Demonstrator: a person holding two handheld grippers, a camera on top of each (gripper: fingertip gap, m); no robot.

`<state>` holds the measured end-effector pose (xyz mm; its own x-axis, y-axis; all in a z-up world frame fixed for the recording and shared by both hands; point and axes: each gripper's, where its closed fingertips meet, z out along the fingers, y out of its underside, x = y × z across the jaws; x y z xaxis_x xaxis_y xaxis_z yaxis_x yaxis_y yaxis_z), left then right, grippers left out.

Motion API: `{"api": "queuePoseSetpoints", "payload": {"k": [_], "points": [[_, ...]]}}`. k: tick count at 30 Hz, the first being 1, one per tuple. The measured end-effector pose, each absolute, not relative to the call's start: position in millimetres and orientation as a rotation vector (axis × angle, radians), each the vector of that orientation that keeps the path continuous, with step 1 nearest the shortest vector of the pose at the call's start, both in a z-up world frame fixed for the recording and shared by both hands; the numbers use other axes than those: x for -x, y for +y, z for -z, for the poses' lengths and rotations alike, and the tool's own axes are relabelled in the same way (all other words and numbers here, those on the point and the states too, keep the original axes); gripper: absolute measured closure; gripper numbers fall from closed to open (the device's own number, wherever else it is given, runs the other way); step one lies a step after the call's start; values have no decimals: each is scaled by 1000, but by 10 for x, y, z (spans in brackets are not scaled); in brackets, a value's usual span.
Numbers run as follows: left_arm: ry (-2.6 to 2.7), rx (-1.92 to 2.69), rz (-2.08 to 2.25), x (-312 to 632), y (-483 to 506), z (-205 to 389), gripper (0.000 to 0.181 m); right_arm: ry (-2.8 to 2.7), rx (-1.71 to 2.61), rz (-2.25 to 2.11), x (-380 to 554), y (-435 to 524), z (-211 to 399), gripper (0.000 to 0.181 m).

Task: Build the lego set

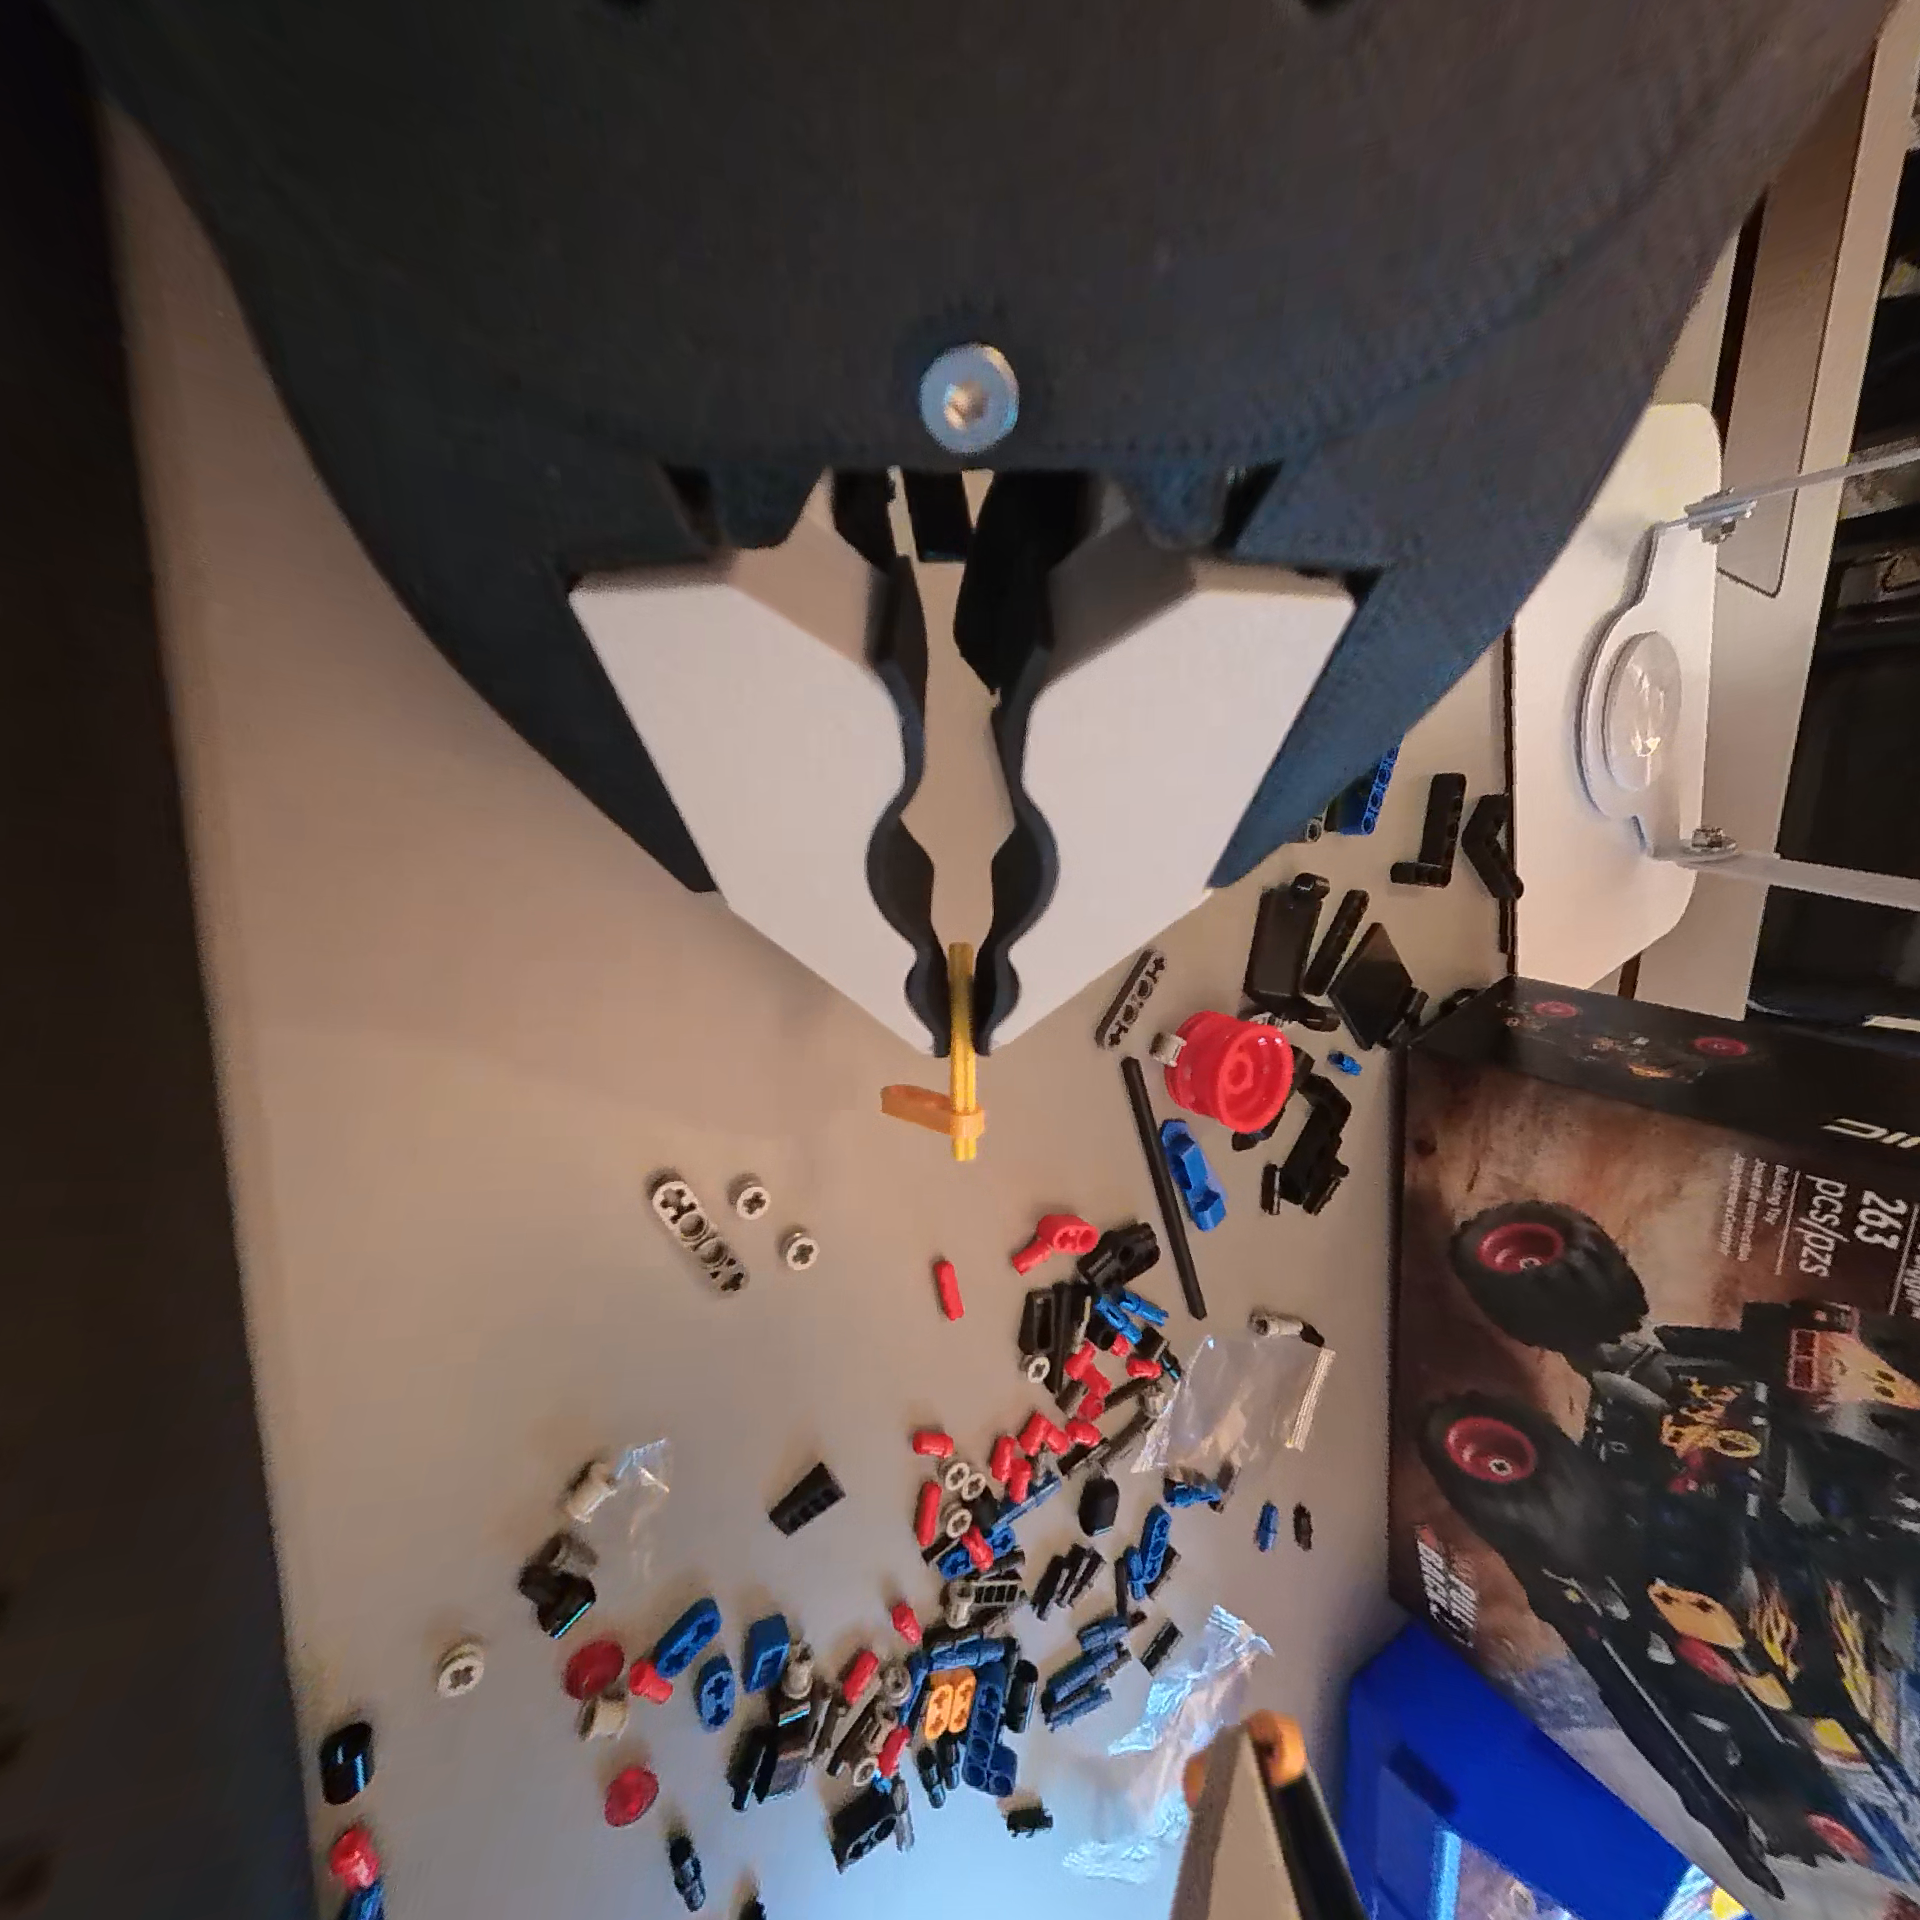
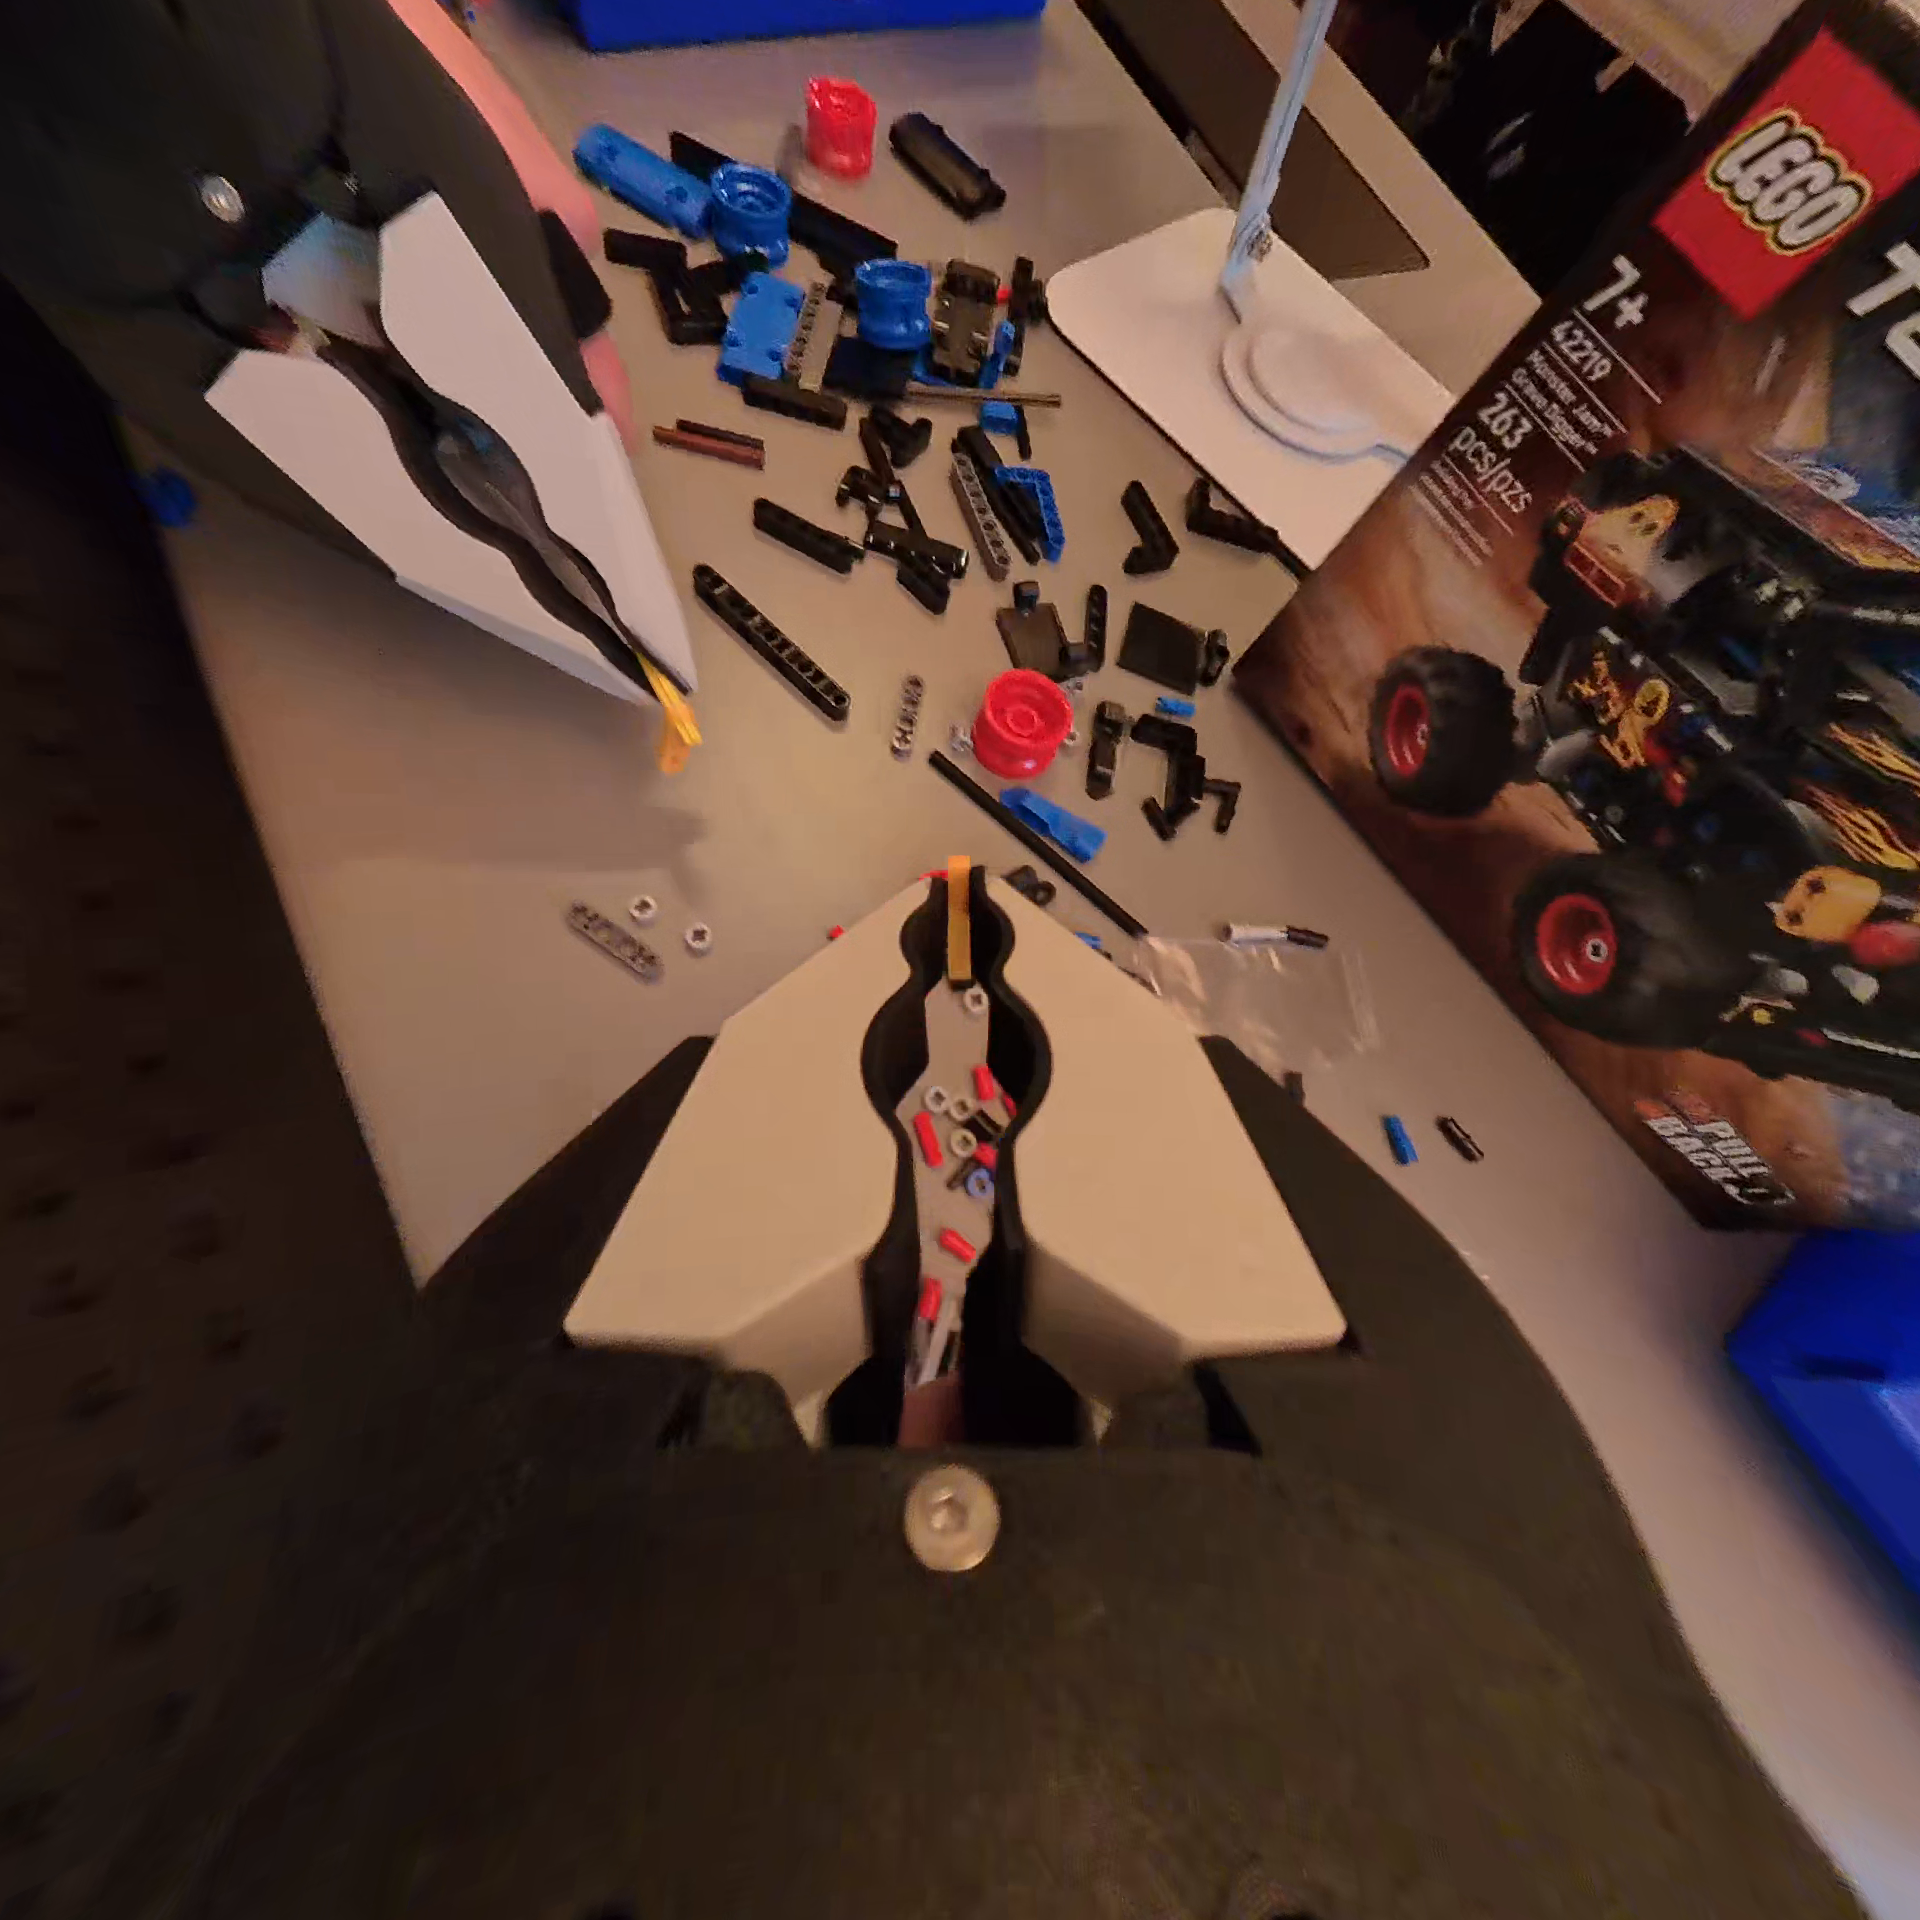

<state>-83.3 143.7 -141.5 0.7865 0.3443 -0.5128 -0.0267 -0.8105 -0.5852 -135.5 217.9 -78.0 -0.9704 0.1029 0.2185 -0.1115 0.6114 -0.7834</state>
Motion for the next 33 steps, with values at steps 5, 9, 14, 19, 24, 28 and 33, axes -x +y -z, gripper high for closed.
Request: {"api": "queuePoseSetpoints", "payload": {"k": [5, 9, 14, 19, 24, 28, 33], "points": [[-255, 2415, -814, 820, 1427, 1455, 178, -2595, 22, -1349, 1234, 2052, 833, 180], [-275, 2469, -787, 804, 1387, 1545, 177, -2612, 43, -1358, 1183, 2002, 945, 180], [-270, 2524, -719, 745, 1392, 1669, 173, -2631, 44, -1370, 1103, 1954, 1022, 180], [-280, 2544, -700, 733, 1357, 1690, 170, -2631, 57, -1385, 1079, 1935, 1051, 180], [-292, 2538, -618, 645, 1332, 1629, 164, -2620, 69, -1392, 1055, 1950, 1034, 180], [-300, 2481, -587, 647, 1271, 1487, 162, -2641, 53, -1374, 982, 1966, 1064, 180], [-265, 2497, -596, 727, 1233, 1400, 163, -2648, 41, -1350, 938, 1971, 1138, 180]]}}
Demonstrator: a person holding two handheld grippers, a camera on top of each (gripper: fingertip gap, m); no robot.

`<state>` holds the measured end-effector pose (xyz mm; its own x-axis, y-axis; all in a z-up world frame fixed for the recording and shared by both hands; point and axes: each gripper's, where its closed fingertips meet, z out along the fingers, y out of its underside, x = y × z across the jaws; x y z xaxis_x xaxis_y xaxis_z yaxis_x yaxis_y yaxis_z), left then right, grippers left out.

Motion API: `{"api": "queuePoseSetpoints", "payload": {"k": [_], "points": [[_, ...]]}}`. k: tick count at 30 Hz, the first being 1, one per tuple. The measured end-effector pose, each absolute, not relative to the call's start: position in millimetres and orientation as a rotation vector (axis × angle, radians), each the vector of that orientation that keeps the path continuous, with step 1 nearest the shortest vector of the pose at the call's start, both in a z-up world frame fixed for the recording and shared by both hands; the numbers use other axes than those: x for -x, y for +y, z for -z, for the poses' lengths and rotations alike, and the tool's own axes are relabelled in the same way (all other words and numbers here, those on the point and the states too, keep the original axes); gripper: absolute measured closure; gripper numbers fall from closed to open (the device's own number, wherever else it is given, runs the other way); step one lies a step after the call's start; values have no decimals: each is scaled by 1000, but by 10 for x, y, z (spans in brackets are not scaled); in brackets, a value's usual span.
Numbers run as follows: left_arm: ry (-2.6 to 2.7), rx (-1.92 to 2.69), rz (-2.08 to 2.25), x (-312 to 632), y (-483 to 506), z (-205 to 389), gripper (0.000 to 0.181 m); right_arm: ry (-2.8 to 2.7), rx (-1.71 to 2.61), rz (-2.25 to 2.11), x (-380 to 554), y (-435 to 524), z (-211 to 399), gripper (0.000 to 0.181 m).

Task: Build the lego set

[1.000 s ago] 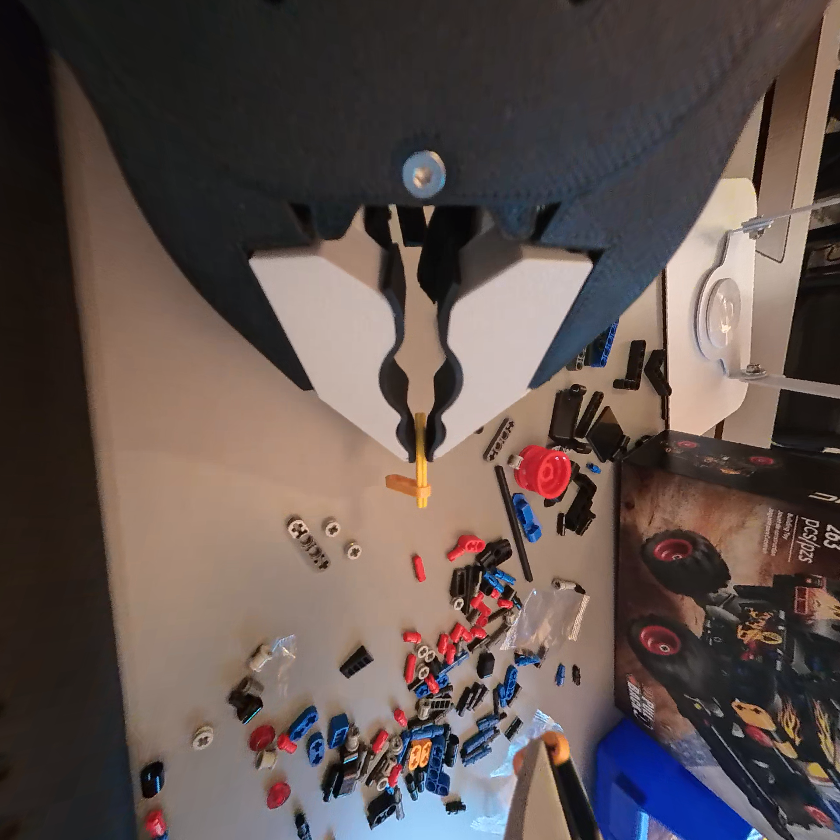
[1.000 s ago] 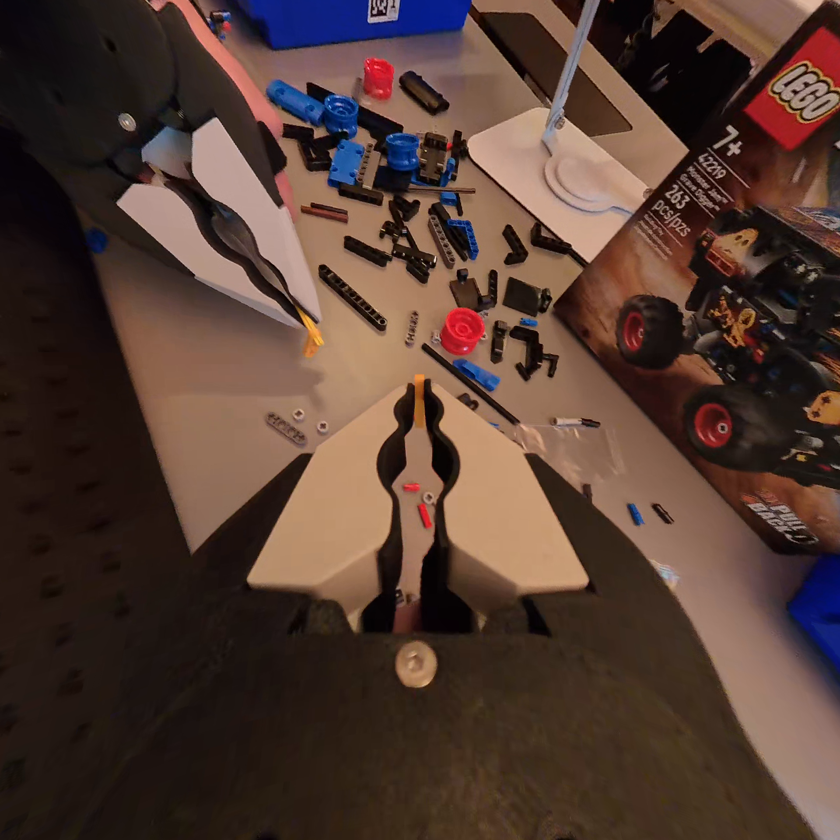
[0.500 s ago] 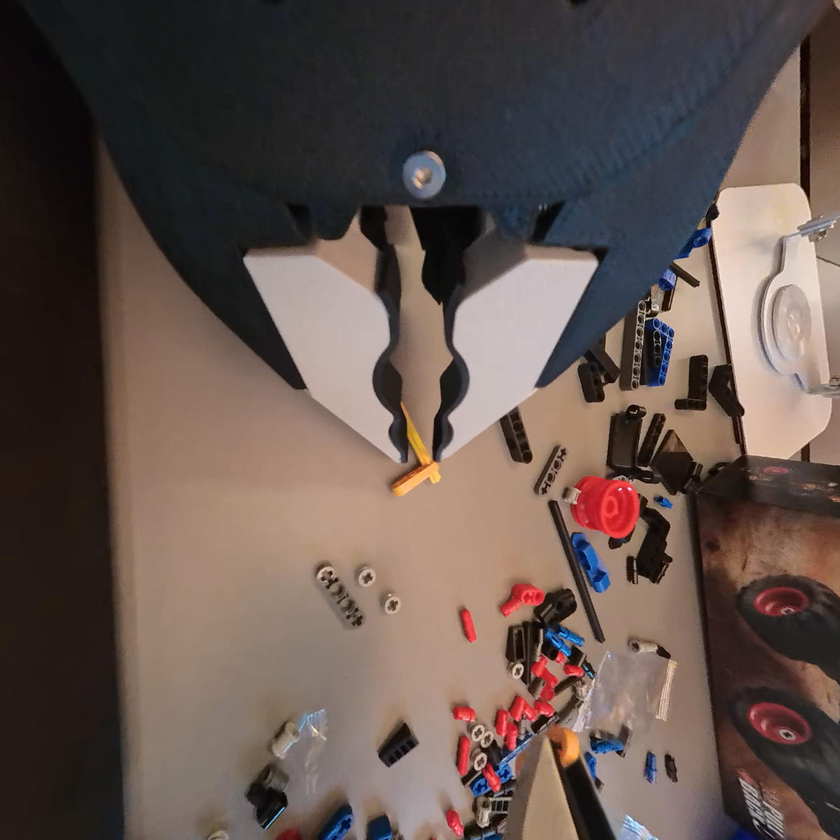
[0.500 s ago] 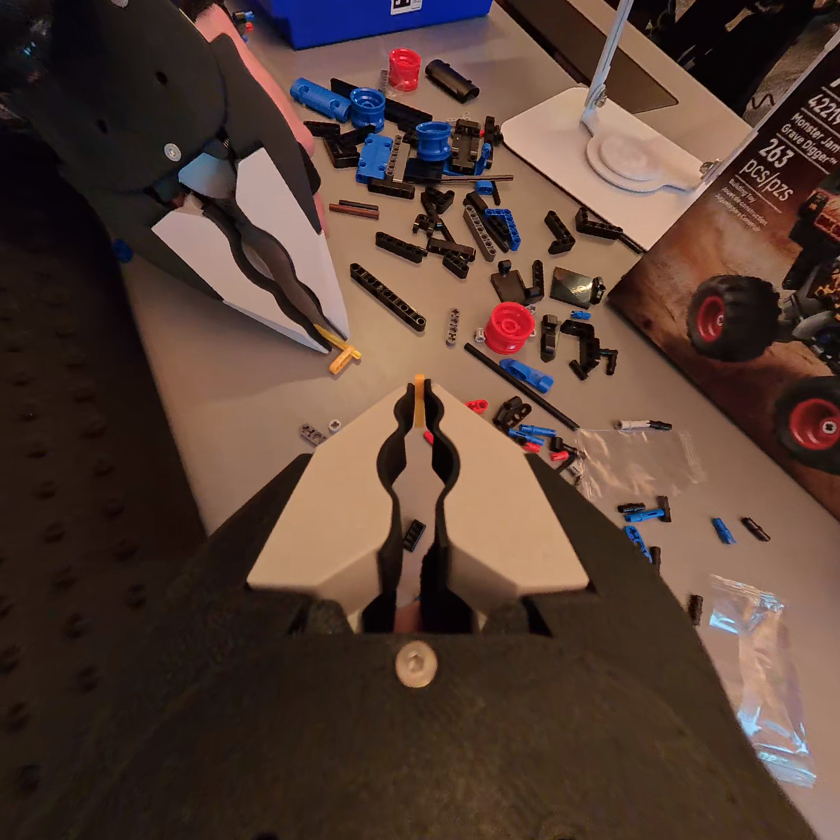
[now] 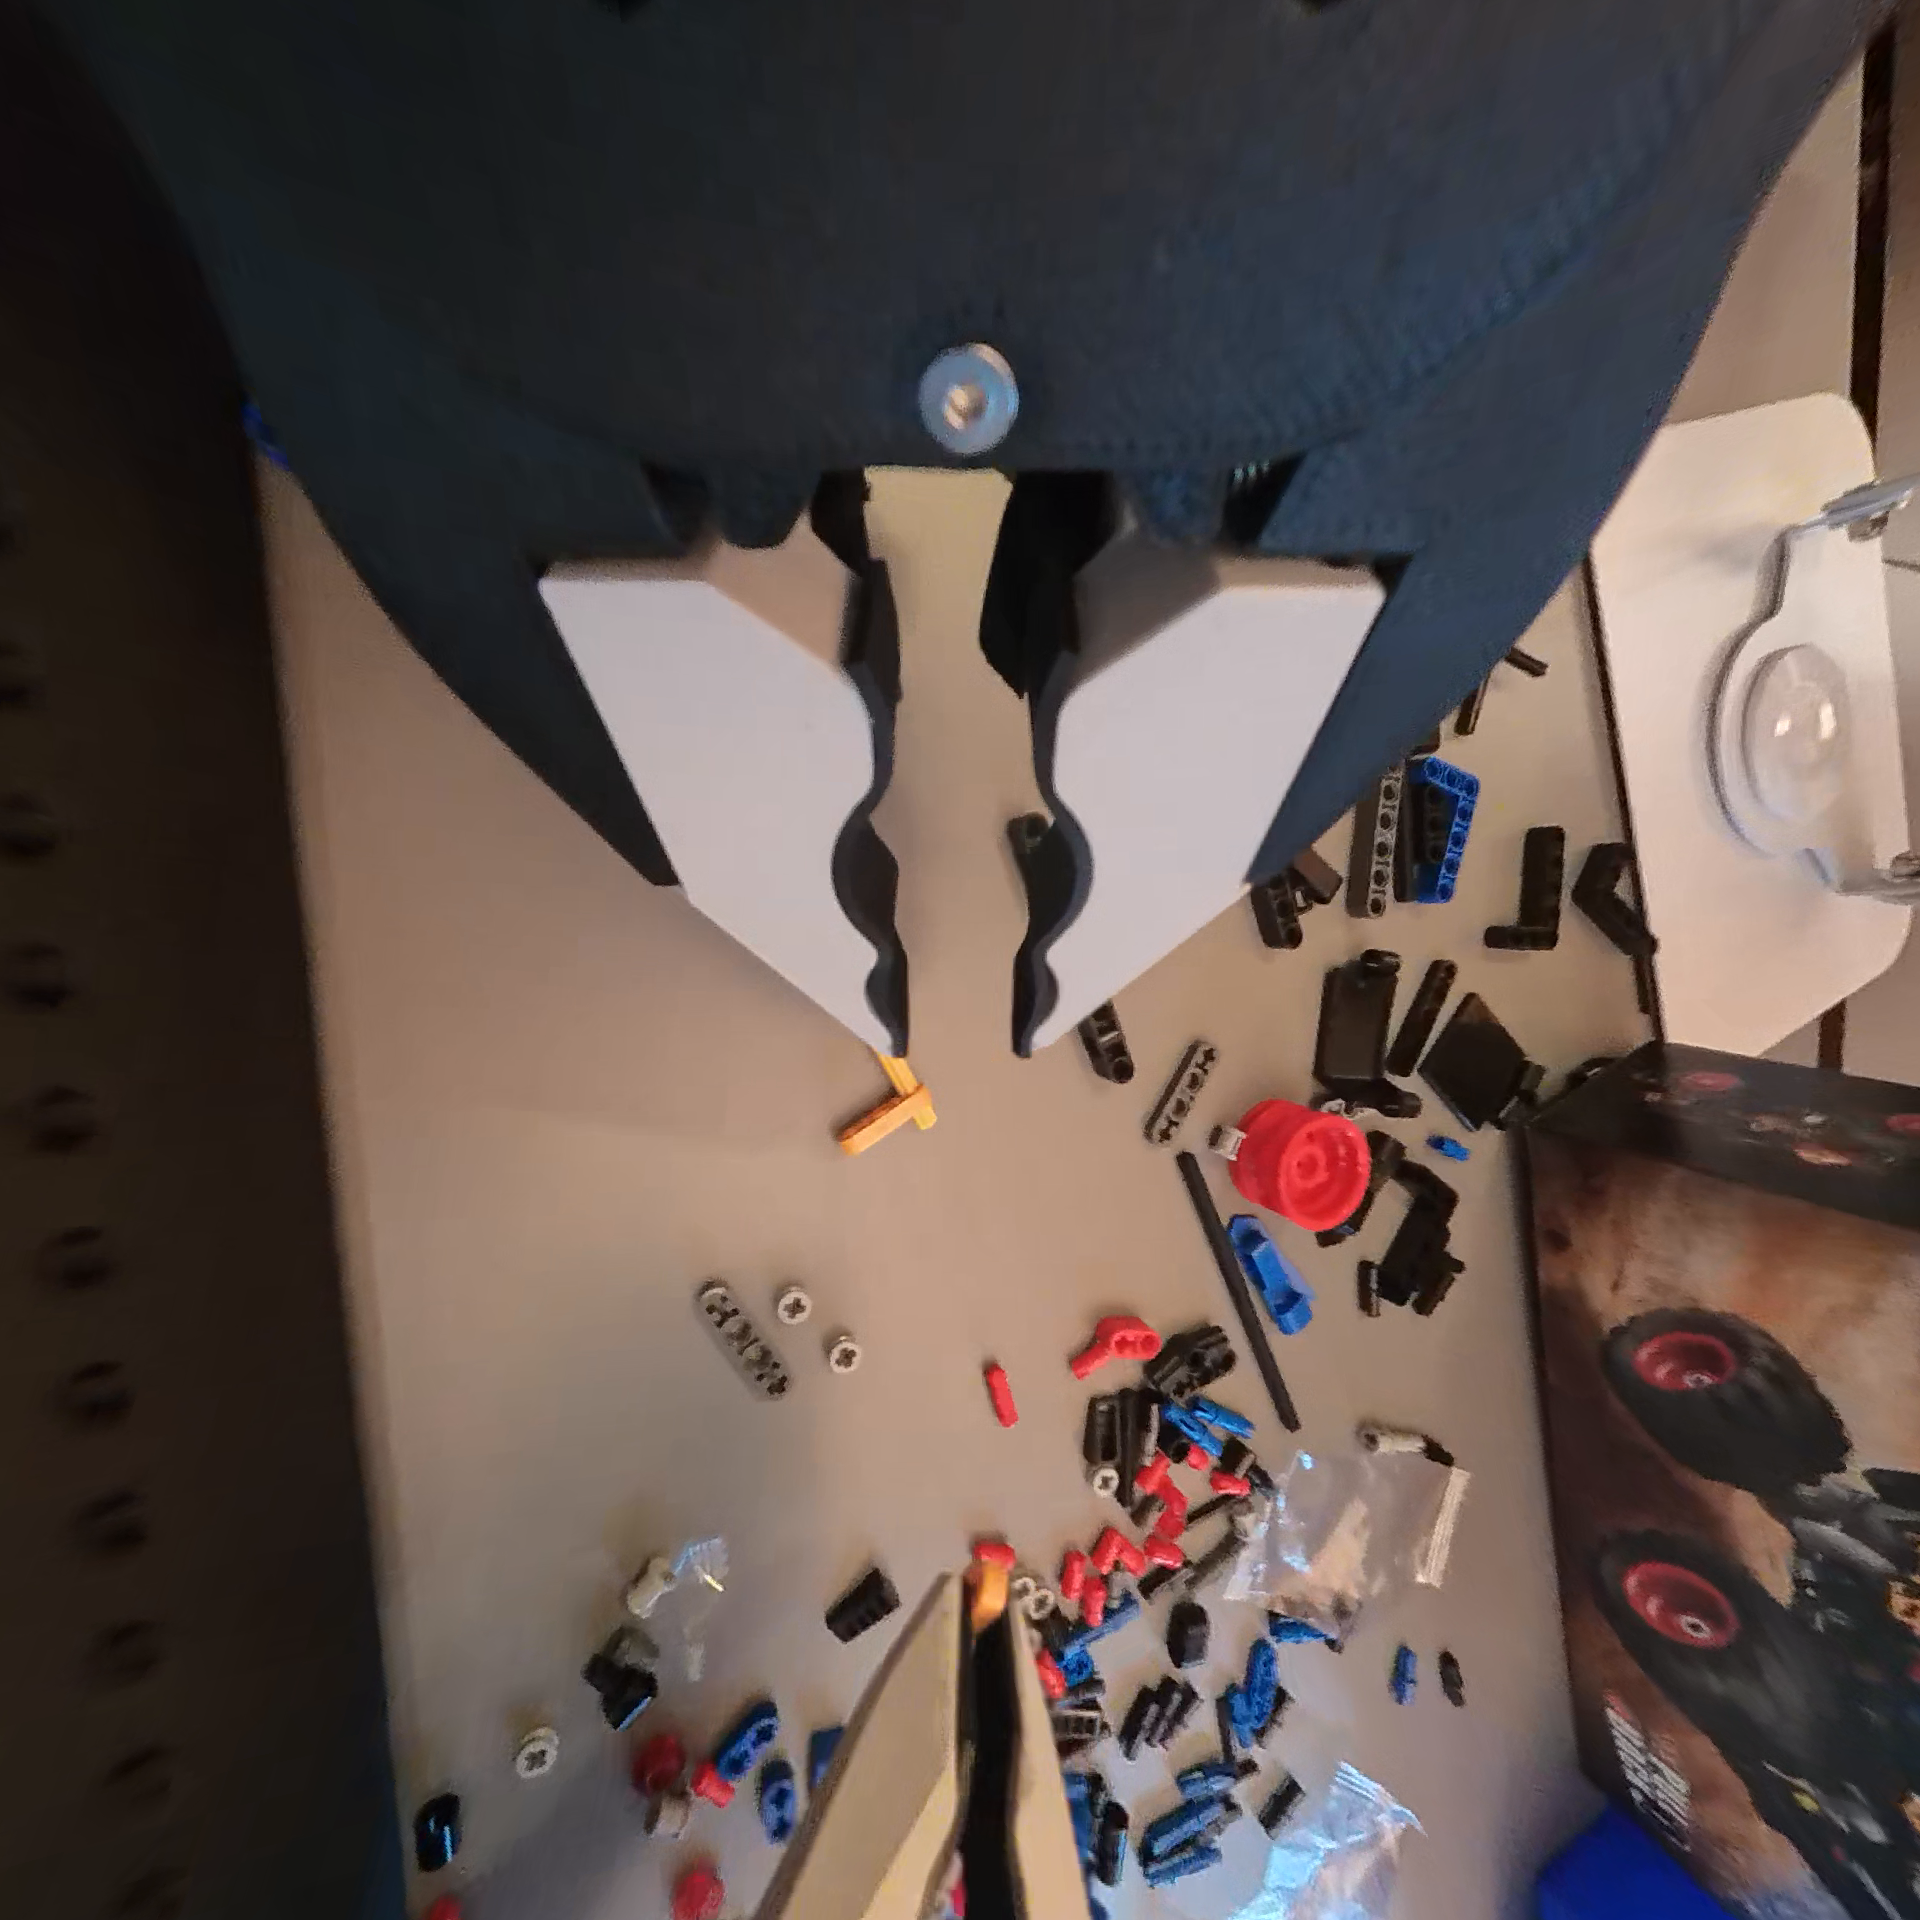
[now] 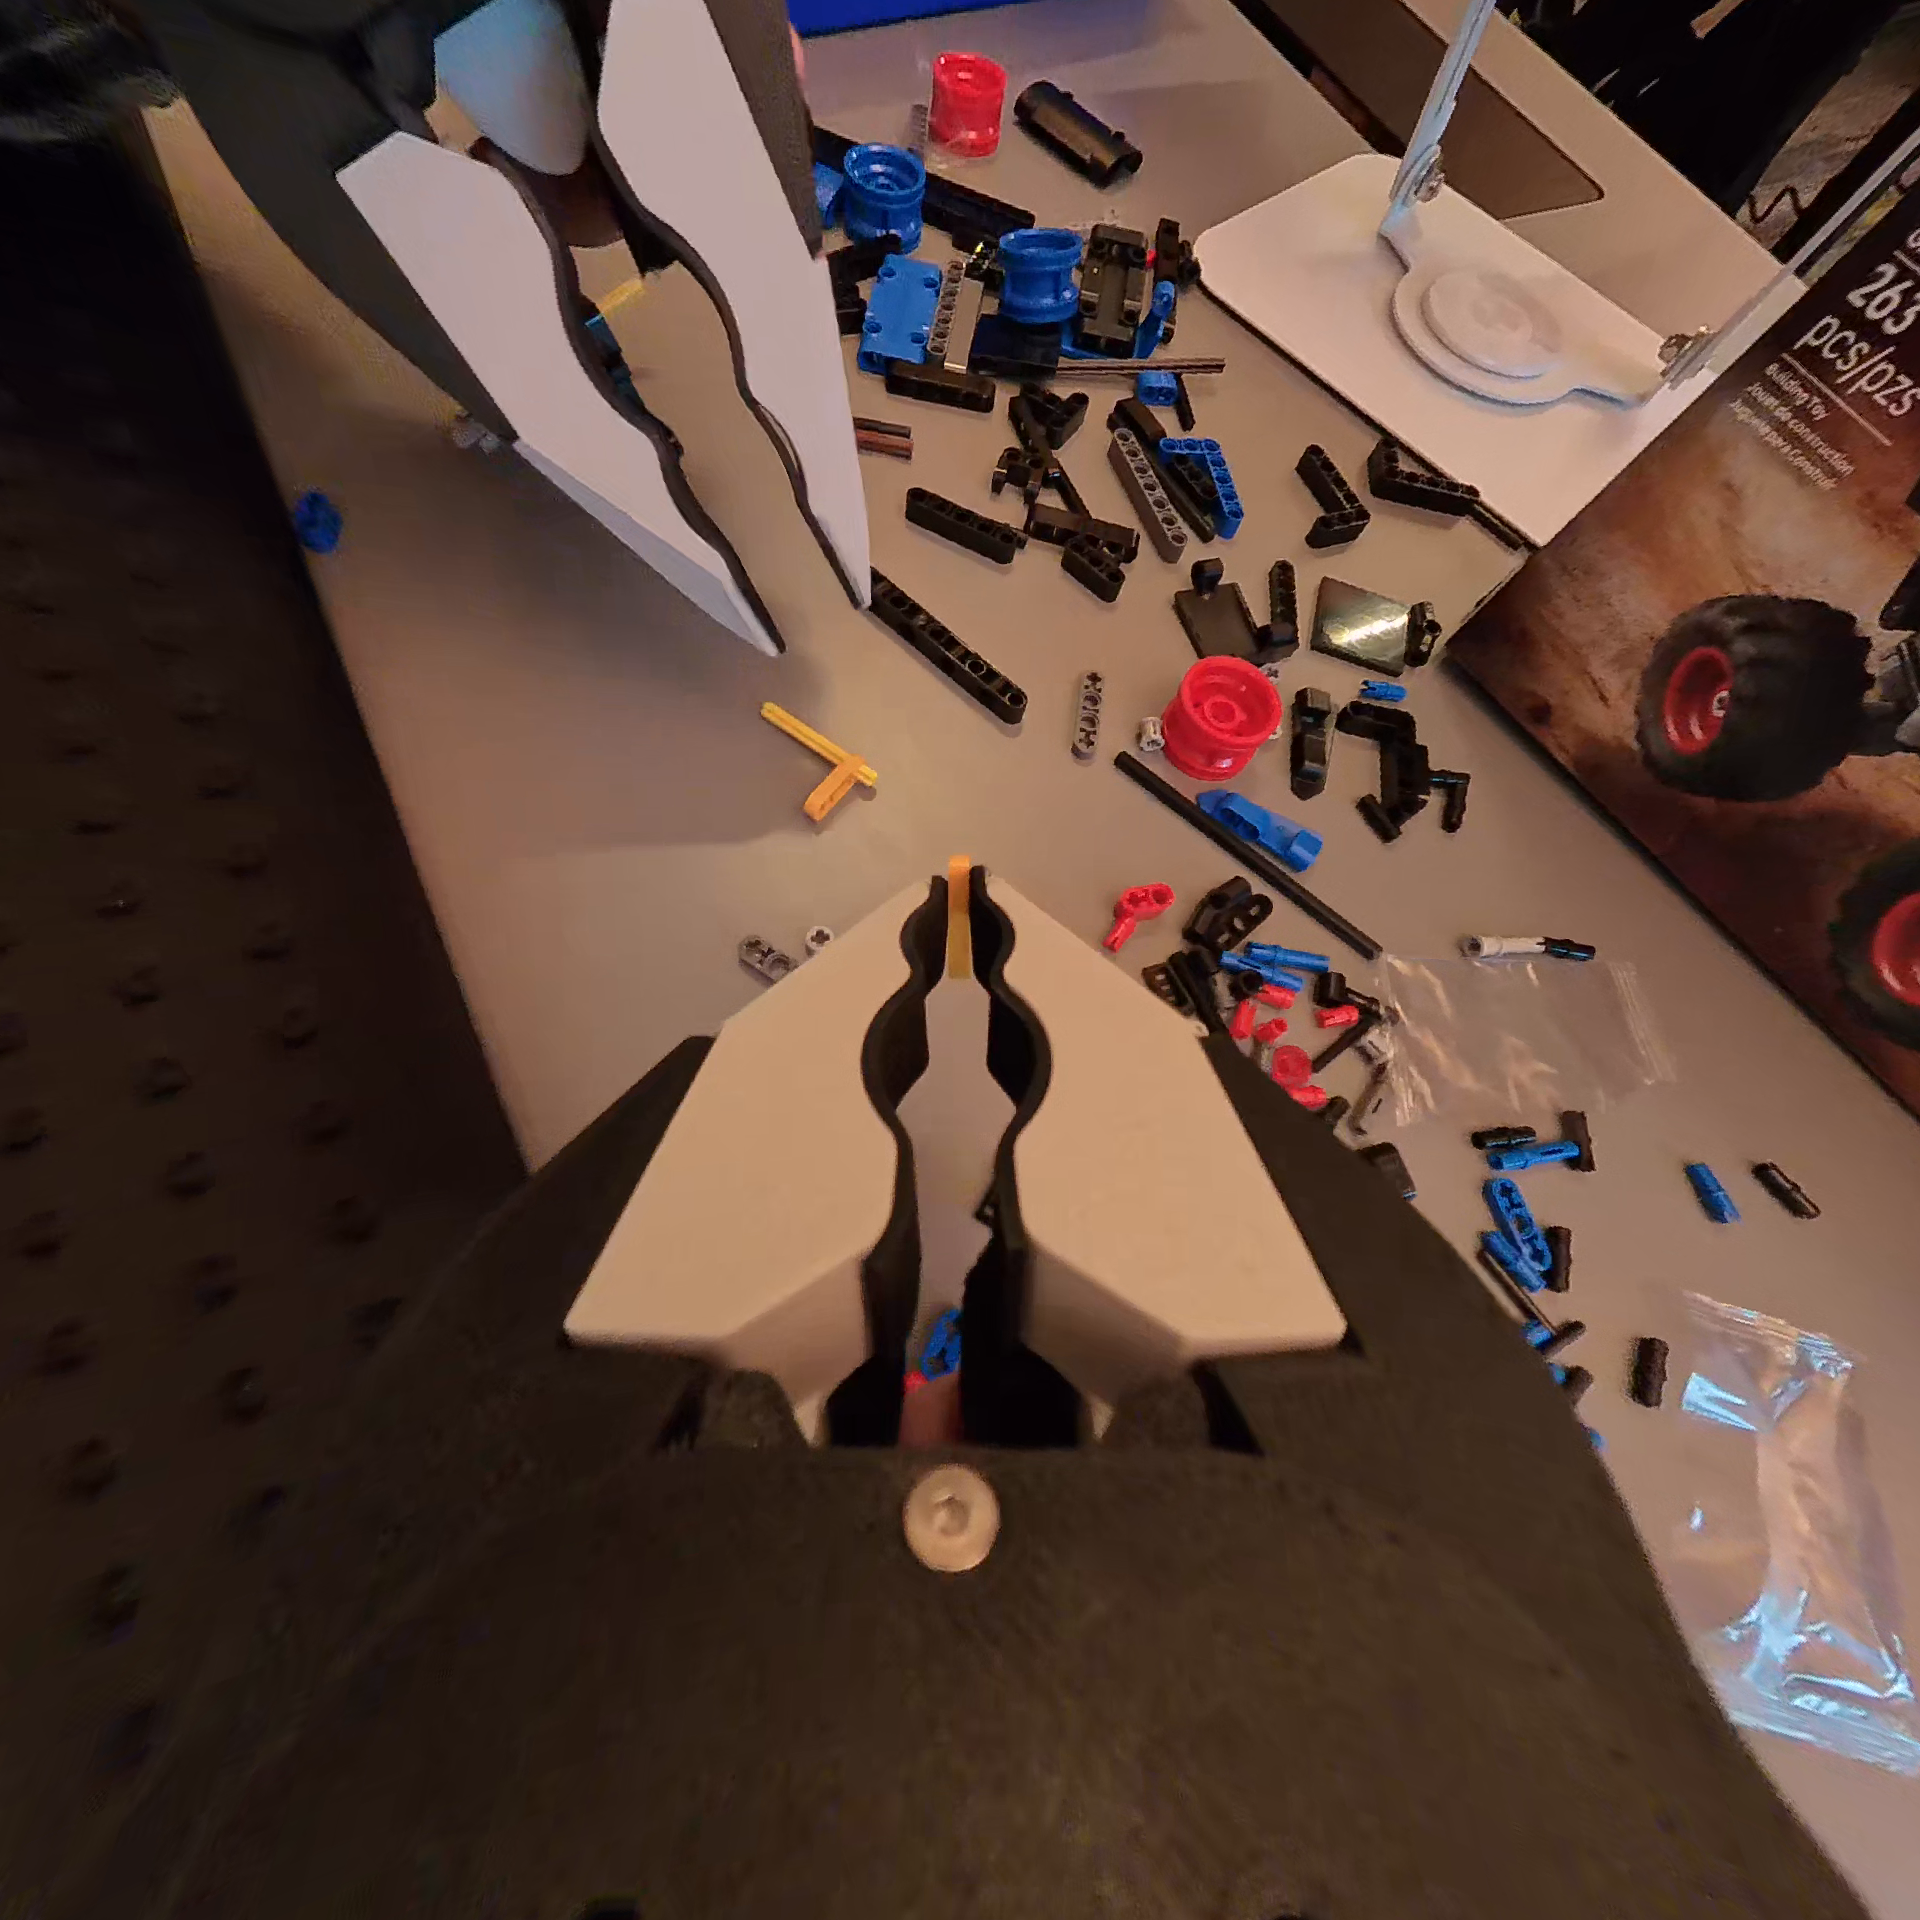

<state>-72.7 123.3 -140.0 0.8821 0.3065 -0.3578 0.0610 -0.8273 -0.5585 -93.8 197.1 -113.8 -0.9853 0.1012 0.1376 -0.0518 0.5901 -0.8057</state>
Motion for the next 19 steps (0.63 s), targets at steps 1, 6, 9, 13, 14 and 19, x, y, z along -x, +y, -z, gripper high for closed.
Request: {"api": "queuePoseSetpoints", "payload": {"k": [1, 6, 9, 13, 14, 19], "points": [[-256, 2524, -560, 721, 1233, 1440, 163, -2648, 45, -1356, 932, 1970, 1140, 180], [-223, 2726, -373, 598, 1196, 1718, 171, -2647, 48, -1369, 898, 1978, 1145, 180], [-198, 2726, -329, 535, 1300, 1750, 172, -2653, 42, -1363, 884, 1984, 1167, 180], [-206, 2704, -379, 567, 1346, 1710, 171, -2670, 33, -1359, 866, 1959, 1200, 180], [-230, 2704, -391, 583, 1335, 1701, 170, -2678, 27, -1357, 850, 1941, 1208, 180], [-304, 2714, -370, 531, 1396, 1730, 165, -2753, -16, -1289, 771, 1789, 1334, 180]]}}
